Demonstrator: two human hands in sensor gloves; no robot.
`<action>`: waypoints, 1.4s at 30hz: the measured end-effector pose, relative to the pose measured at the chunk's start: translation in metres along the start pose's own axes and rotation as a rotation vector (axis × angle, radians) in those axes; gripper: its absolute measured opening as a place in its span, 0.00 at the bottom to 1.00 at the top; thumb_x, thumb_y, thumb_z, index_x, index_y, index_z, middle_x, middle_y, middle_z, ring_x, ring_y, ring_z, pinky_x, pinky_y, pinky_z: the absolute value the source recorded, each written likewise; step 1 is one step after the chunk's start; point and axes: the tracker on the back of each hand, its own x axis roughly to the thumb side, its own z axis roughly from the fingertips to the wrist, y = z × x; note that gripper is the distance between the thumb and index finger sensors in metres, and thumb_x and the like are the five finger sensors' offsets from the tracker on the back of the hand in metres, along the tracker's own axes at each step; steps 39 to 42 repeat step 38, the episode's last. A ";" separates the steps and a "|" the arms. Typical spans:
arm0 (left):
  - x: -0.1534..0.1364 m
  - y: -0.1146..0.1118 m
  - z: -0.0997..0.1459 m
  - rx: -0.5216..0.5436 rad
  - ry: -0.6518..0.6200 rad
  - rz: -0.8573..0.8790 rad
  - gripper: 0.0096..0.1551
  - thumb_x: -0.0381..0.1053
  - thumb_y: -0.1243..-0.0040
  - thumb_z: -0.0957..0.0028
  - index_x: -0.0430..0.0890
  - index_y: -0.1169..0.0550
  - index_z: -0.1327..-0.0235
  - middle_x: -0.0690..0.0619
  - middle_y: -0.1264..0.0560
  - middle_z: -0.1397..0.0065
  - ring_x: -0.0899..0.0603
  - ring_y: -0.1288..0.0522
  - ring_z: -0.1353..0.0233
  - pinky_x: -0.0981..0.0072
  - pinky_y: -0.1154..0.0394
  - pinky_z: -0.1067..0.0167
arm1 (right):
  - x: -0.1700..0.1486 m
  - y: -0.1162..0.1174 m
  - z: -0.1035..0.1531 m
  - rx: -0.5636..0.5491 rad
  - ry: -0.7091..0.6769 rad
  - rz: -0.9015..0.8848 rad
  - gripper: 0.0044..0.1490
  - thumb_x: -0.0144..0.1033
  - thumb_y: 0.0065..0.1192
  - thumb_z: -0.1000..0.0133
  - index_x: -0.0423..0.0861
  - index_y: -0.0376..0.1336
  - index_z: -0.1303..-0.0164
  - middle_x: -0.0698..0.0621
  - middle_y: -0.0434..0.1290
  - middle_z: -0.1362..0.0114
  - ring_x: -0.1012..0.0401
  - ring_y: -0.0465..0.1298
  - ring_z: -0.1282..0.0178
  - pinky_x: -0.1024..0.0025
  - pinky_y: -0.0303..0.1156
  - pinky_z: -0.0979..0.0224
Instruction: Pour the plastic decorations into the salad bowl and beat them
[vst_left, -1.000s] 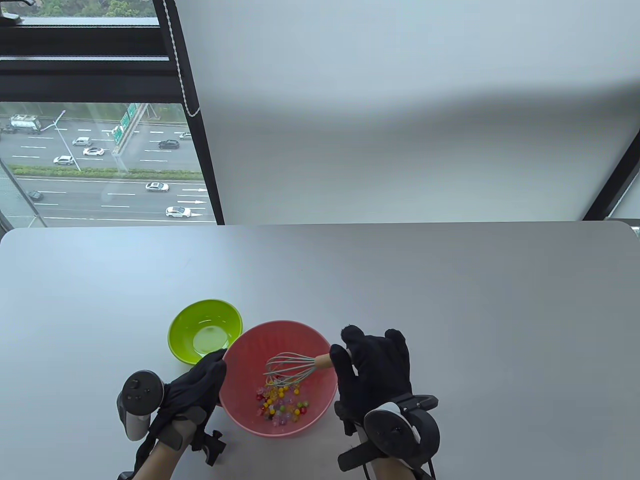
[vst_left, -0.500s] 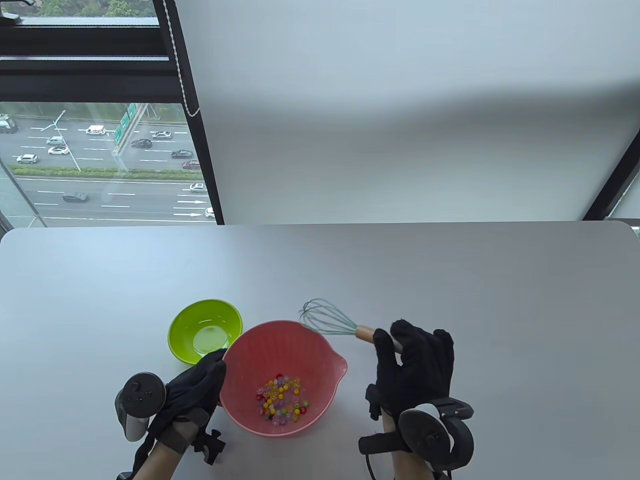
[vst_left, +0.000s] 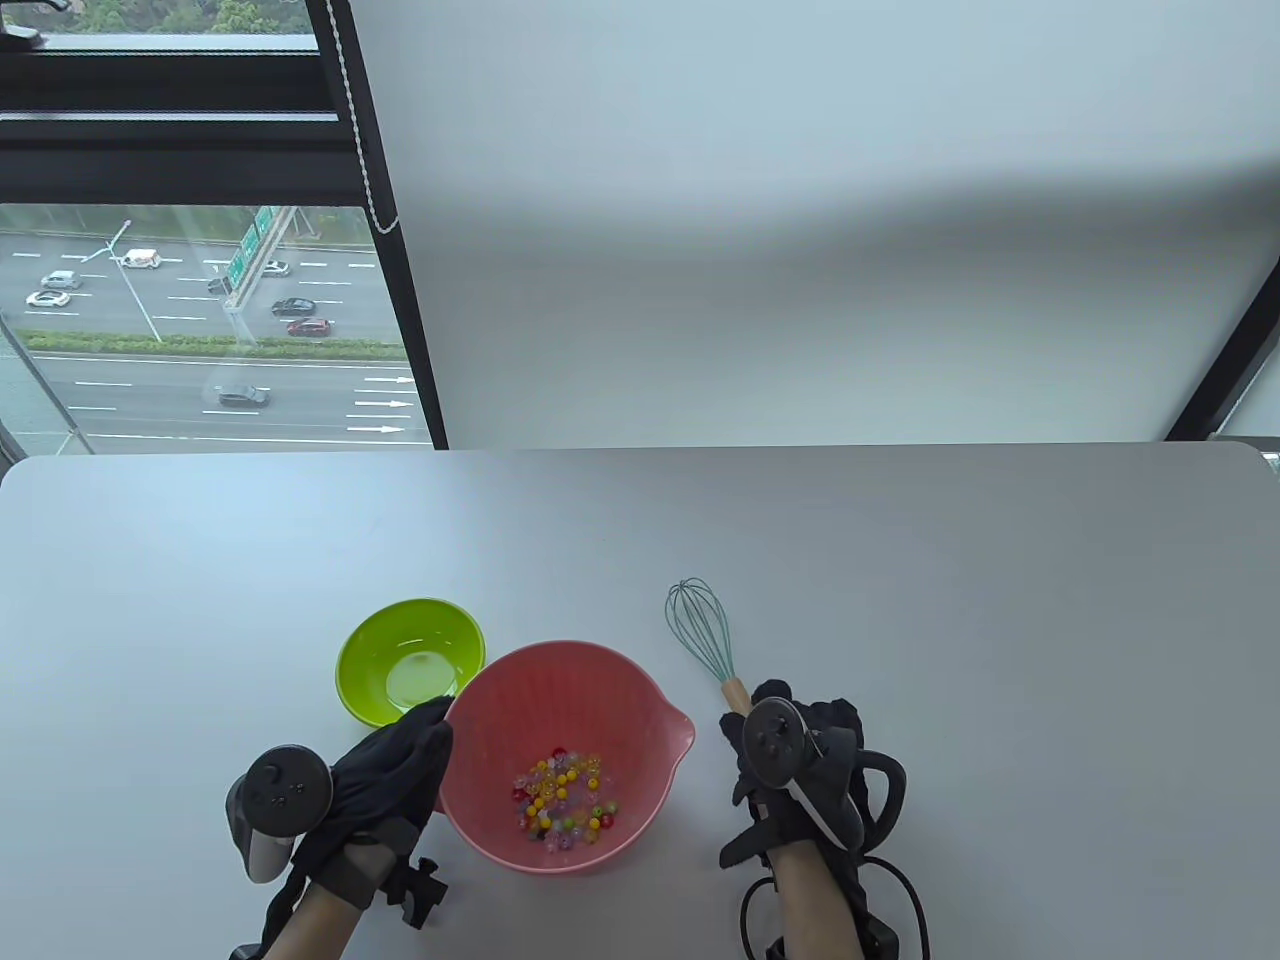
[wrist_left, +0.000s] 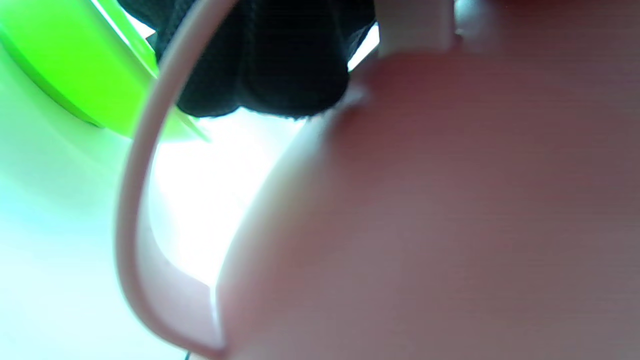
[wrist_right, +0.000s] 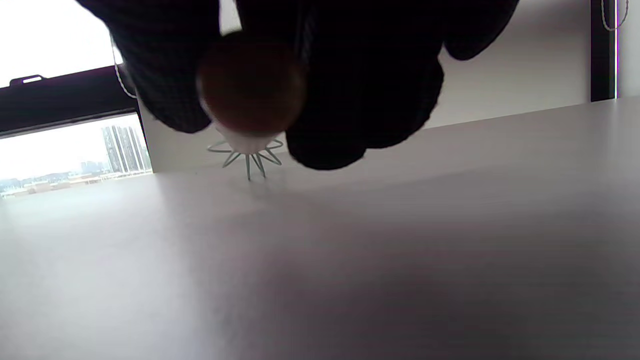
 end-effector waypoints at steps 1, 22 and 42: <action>0.000 0.000 0.000 0.001 0.000 -0.002 0.43 0.70 0.55 0.40 0.36 0.24 0.34 0.47 0.17 0.57 0.35 0.21 0.45 0.38 0.38 0.30 | 0.000 0.002 -0.001 0.045 0.010 0.016 0.29 0.61 0.73 0.47 0.51 0.71 0.45 0.60 0.83 0.56 0.56 0.81 0.47 0.49 0.62 0.24; 0.031 0.050 0.004 0.294 -0.141 -0.992 0.35 0.59 0.47 0.41 0.45 0.30 0.23 0.44 0.29 0.24 0.32 0.38 0.19 0.38 0.54 0.21 | 0.006 -0.016 0.028 -0.385 -0.023 -0.006 0.53 0.80 0.27 0.42 0.62 0.24 0.15 0.49 0.27 0.10 0.39 0.31 0.14 0.33 0.33 0.21; -0.004 0.038 -0.007 0.050 0.006 -1.024 0.48 0.68 0.46 0.41 0.52 0.51 0.16 0.50 0.59 0.15 0.38 0.64 0.14 0.40 0.67 0.22 | 0.006 0.009 0.011 -0.091 -0.041 0.030 0.54 0.77 0.32 0.43 0.57 0.28 0.15 0.51 0.27 0.12 0.50 0.26 0.16 0.51 0.26 0.20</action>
